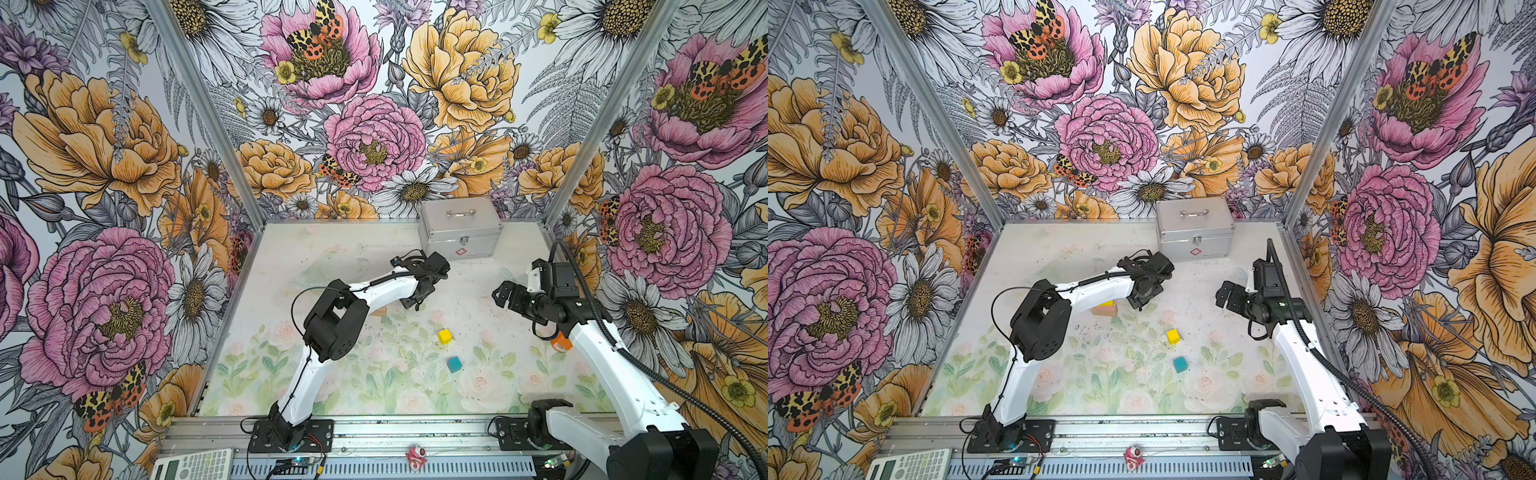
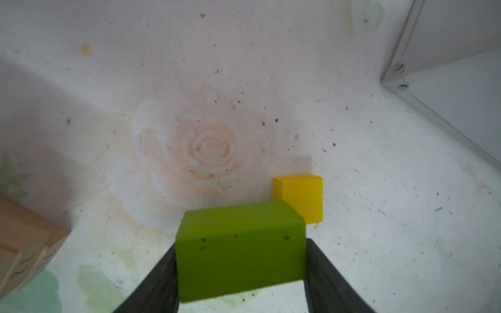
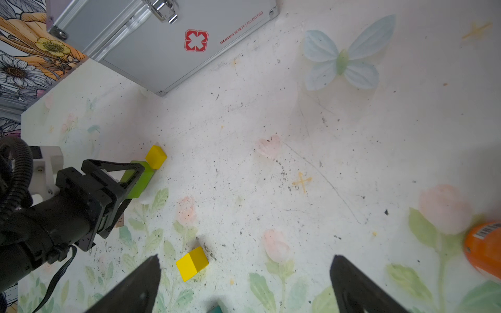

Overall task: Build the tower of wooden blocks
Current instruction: 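Close the left gripper on the green block and lift it, then carry the green block over the stack while the right arm moves closer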

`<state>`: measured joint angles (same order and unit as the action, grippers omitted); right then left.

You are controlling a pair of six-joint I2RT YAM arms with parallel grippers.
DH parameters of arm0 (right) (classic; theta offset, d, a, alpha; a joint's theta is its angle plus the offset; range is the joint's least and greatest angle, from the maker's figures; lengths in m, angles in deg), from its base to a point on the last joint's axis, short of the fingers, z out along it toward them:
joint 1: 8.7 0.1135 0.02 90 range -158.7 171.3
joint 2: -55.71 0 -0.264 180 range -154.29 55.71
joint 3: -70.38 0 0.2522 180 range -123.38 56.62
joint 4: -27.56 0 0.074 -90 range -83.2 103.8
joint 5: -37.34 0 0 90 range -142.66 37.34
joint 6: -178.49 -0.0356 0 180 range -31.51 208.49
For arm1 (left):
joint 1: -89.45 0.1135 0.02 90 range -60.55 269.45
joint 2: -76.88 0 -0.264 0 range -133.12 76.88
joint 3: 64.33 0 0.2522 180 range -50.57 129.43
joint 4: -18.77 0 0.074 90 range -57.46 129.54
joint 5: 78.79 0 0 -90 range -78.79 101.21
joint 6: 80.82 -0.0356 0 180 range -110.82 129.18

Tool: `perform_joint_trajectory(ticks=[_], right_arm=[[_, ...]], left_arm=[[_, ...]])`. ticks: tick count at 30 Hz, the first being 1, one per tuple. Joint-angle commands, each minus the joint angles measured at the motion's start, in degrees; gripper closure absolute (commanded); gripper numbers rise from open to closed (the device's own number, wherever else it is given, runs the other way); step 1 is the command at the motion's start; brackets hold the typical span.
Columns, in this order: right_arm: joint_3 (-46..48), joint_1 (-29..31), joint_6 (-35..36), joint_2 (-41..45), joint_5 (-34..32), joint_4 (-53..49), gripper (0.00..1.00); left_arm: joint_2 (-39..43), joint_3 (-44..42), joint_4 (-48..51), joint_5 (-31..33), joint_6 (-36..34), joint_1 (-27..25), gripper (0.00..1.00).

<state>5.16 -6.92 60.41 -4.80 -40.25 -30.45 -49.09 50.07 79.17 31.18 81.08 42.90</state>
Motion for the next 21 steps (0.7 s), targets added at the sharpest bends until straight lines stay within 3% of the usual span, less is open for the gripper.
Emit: perform_joint_trajectory(ticks=[1, 13, 21], right_arm=[[-0.41, 0.47, 1.26, 0.35, 3.96, 1.27, 0.0], [0.3, 8.82, -0.87, 2.51, 10.78, 2.61, 0.0], [0.57, 13.23, -2.82, 3.21, 11.54, 4.43, 0.0]], left_arm=[[4.37, 1.23, 0.64, -0.7, -3.41, -0.72, 0.49], [11.44, 4.43, 7.8, -1.07, -12.76, -2.68, 0.49], [25.7, -5.73, 11.86, 0.44, -16.33, -2.43, 0.49]])
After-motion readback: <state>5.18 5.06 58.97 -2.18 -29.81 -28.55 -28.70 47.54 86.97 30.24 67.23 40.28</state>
